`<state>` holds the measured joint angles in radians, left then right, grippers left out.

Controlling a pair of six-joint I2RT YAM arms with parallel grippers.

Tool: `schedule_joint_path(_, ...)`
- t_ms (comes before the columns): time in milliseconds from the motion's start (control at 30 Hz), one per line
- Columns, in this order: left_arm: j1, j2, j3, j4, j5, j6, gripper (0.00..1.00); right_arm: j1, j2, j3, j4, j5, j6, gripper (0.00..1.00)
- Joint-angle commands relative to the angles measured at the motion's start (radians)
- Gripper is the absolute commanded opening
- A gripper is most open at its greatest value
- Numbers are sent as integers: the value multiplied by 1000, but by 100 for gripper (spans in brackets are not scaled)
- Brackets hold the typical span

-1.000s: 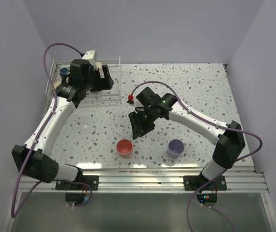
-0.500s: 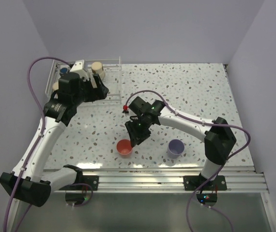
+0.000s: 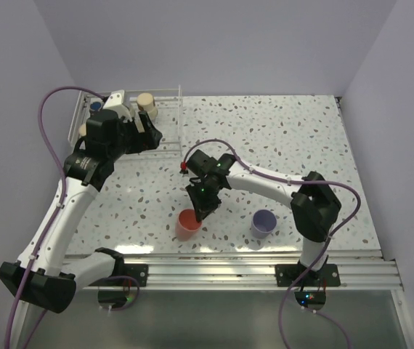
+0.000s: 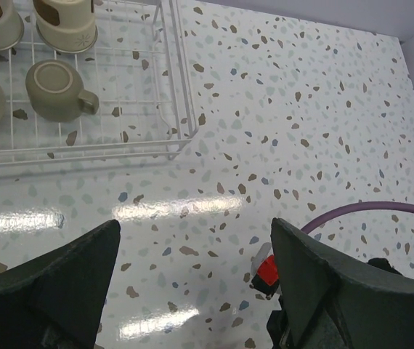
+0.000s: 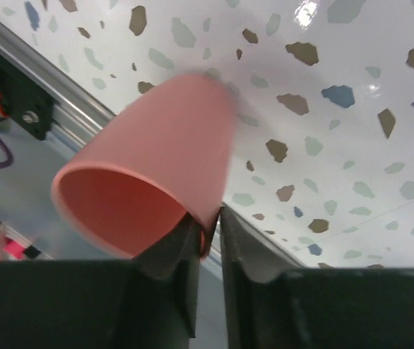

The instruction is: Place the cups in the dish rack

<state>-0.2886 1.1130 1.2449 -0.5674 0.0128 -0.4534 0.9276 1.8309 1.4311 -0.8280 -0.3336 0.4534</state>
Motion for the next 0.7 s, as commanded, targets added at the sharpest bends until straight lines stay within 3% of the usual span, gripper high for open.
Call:
schedule_joint_path(0, -3, 2, 8, -2, -34, 5, 87, 19, 27, 69, -49, 86, 1, 11)
schedule_joint_path(67, -3, 8, 19, -3, -39, 12, 87, 20, 25, 89, -84, 134, -8, 1)
schedule_joint_path(233, -3, 31, 63, -15, -43, 39, 88, -2, 18, 211, -186, 287, -39, 0)
schedule_joint_path(333, -1, 53, 122, -15, -51, 61, 91, -115, -5, 277, -207, 225, -33, 0)
schedule_joint_path(433, 14, 93, 178, 13, 11, 71, 96, -280, -80, 269, -117, 43, 23, 0)
schedule_joint_path(533, 89, 134, 188, 94, 200, 23, 96, -413, -178, 223, 39, -132, 131, 0)
schedule_joint_path(567, 120, 140, 174, 139, 354, -3, 96, -438, -202, 206, 141, -174, 204, 0)
schedule_joint_path(633, 215, 137, 82, 387, 554, -144, 96, -509, -257, 135, 281, -325, 316, 0)
schedule_joint_path(667, 242, 134, 36, 519, 751, -225, 96, -532, -269, 102, 496, -387, 502, 0)
